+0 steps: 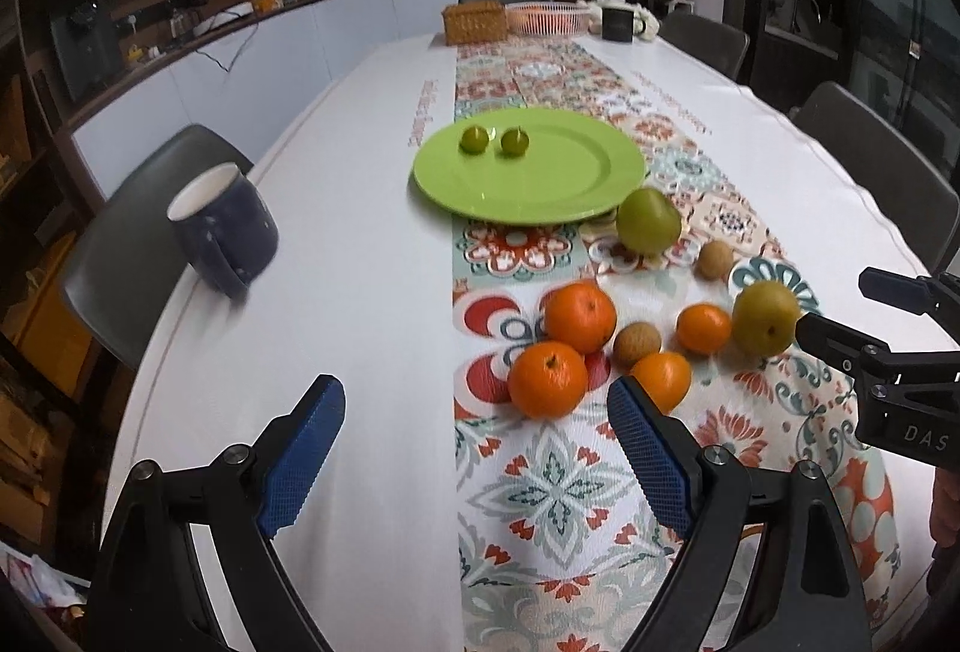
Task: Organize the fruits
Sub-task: 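Grasp a mandarin orange with the left tool while the right tool grasps the large pear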
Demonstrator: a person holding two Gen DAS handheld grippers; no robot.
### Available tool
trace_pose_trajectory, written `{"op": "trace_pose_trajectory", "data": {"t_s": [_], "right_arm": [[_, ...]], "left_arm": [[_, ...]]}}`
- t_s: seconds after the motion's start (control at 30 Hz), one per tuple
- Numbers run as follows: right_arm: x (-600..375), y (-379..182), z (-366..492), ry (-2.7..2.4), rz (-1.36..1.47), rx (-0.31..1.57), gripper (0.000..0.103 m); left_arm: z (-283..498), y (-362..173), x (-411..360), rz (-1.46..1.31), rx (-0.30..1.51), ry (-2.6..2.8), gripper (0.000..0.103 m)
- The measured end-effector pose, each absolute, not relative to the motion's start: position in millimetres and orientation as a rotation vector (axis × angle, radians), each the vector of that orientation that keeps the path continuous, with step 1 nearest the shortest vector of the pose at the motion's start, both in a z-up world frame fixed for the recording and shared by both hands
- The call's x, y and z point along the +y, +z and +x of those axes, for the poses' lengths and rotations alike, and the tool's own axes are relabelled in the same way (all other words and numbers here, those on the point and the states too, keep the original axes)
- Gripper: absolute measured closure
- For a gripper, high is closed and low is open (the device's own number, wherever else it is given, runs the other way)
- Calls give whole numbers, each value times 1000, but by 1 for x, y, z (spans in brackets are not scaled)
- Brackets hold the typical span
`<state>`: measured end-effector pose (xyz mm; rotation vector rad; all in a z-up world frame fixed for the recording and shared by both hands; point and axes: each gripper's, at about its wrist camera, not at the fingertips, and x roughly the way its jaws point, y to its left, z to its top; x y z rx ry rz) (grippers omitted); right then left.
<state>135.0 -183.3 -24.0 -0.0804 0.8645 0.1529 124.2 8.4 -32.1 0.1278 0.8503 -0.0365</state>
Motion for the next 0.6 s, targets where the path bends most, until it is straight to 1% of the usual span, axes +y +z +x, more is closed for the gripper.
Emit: {"op": "trace_pose_trajectory", "data": {"t_s": [0.23,0.47,0.53,0.6], "right_arm": [[-181,-46,144,149,-110,933,24],[-179,-63,155,164,-117,989,25],[-178,-65,158,175,-112,998,29],[-178,-68,161,184,-109,1008,31]], "left_arm": [[136,-60,7,141,925,-53,13],[152,-73,5,139,952,-98,14],[158,-75,3,138,954,-104,14],[163,-77,2,132,963,-112,16]]}}
